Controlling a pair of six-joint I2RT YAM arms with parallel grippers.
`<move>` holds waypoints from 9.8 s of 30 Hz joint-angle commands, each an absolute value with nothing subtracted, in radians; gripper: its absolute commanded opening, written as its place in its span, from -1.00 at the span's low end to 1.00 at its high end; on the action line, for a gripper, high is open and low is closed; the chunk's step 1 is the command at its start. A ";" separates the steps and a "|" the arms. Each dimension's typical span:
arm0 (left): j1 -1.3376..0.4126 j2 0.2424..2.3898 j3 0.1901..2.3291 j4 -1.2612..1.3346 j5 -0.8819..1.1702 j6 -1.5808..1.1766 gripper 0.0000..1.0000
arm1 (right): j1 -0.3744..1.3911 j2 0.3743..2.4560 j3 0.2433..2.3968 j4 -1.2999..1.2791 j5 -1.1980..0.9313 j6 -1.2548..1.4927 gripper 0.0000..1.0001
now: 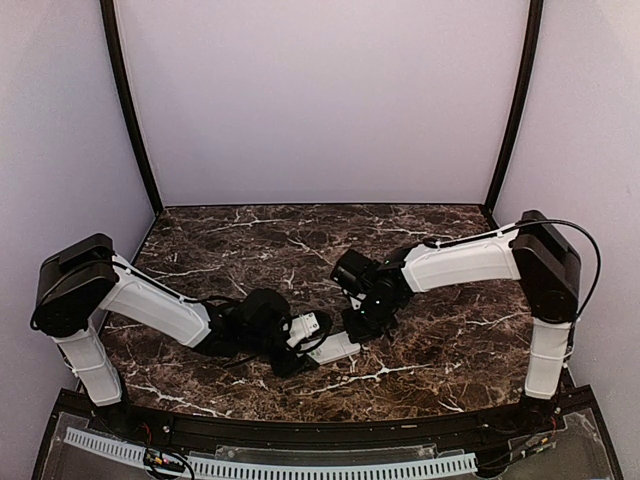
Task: Load the batteries into the remote control
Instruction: Press the battery cover on the remote control without the battery cover, then pick up the remote control from the center of the board, then pass from the right arm to the left, then place the remote control at the center of the board, then reset both arms
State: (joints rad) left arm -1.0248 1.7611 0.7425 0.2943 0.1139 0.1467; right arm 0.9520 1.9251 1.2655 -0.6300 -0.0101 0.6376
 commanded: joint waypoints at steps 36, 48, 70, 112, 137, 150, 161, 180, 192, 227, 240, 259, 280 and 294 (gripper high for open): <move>-1.037 1.804 0.729 0.123 0.109 0.158 0.03 | 0.880 1.683 1.168 -0.430 -0.254 0.543 -1.00; -1.038 1.809 0.732 0.121 0.109 0.158 0.04 | 0.893 1.776 1.019 -0.350 -0.266 0.581 -1.00; -1.040 1.812 0.734 0.119 0.112 0.160 0.03 | 0.878 1.817 1.227 -0.654 0.014 0.635 -1.00; -0.832 1.149 0.740 -0.035 -0.250 -0.236 0.98 | 1.027 1.888 1.384 -0.529 -0.342 -0.719 0.97; -0.777 1.117 0.713 -0.017 -0.272 -0.231 0.98 | 1.100 2.163 1.597 -0.729 -0.188 -0.749 0.32; -0.778 1.081 0.694 0.019 -0.236 -0.191 0.97 | 1.090 2.051 1.614 -0.676 -0.257 -0.655 0.01; -0.780 0.951 0.593 0.259 -0.027 -0.148 0.84 | 0.878 1.650 1.399 -0.176 -0.772 -0.181 -0.12; -0.905 1.229 0.998 0.353 0.345 -0.162 0.81 | 0.831 1.494 1.212 0.698 -0.871 0.459 -0.30; -0.911 1.293 1.004 0.480 0.461 -0.243 0.66 | 0.847 1.474 1.186 0.695 -0.780 0.431 -0.34; -0.937 1.315 0.995 0.493 0.417 -0.170 -0.38 | 0.861 1.516 1.198 0.645 -0.784 0.422 -0.28; -0.883 1.534 1.188 -0.234 -0.097 -0.589 -0.97 | 0.799 1.376 1.272 -0.021 -0.055 0.293 0.97; -0.838 2.125 1.653 -0.827 -0.061 -0.880 -0.74 | 0.787 1.409 1.273 -0.314 0.138 0.325 0.97; -0.824 2.210 1.737 -0.900 -0.039 -0.909 0.96 | 0.786 1.392 1.271 -0.313 0.128 0.315 0.97; -0.731 1.669 1.360 -0.472 -0.386 -0.650 0.98 | 0.446 1.310 1.109 -0.358 0.028 0.375 0.97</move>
State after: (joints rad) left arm -0.8101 1.8893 1.5295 -0.6655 -0.2543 -0.7490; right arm 0.5747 1.3819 1.2064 -0.3527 0.0868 0.3489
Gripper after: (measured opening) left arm 0.989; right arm 0.986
